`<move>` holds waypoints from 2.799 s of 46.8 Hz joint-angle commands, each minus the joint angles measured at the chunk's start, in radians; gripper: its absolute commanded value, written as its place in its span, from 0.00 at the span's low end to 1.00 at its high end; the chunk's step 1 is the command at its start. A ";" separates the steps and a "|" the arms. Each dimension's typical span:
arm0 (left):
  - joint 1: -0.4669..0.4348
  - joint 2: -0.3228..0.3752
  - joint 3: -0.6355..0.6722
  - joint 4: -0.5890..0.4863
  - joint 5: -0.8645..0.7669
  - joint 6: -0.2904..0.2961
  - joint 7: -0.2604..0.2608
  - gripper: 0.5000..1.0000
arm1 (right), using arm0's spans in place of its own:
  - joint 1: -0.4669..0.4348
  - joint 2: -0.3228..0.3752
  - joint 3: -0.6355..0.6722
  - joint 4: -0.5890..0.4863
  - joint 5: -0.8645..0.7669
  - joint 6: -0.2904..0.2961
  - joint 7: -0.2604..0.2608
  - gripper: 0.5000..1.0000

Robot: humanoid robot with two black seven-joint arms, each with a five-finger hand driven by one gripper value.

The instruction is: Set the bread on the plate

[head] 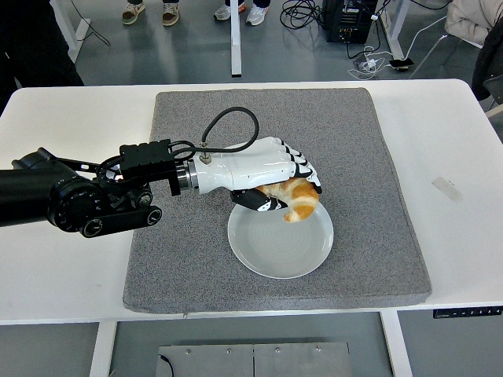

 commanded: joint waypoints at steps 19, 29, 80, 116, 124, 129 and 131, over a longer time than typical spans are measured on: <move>0.021 -0.016 0.093 0.017 0.022 0.021 0.022 0.00 | 0.000 0.000 0.000 0.000 0.000 0.001 0.000 1.00; 0.051 -0.037 0.122 0.044 0.022 0.051 0.022 0.00 | 0.000 0.000 0.000 0.000 0.000 0.001 0.000 1.00; 0.106 -0.093 0.141 0.159 0.020 0.051 0.019 0.00 | 0.000 0.000 0.000 0.000 0.000 0.000 0.000 1.00; 0.101 -0.087 0.136 0.158 0.000 -0.003 0.013 0.81 | 0.000 0.000 0.000 0.000 0.000 0.001 0.000 1.00; 0.089 -0.082 0.138 0.149 0.003 -0.035 0.005 0.86 | 0.000 0.000 0.000 0.000 0.000 0.001 0.000 1.00; 0.075 -0.077 0.136 0.141 0.003 -0.084 -0.008 0.86 | 0.001 0.000 0.000 0.000 0.000 0.001 0.000 1.00; 0.071 -0.076 0.135 0.139 0.003 -0.103 -0.014 0.86 | 0.000 0.000 0.000 0.000 0.000 0.001 0.000 1.00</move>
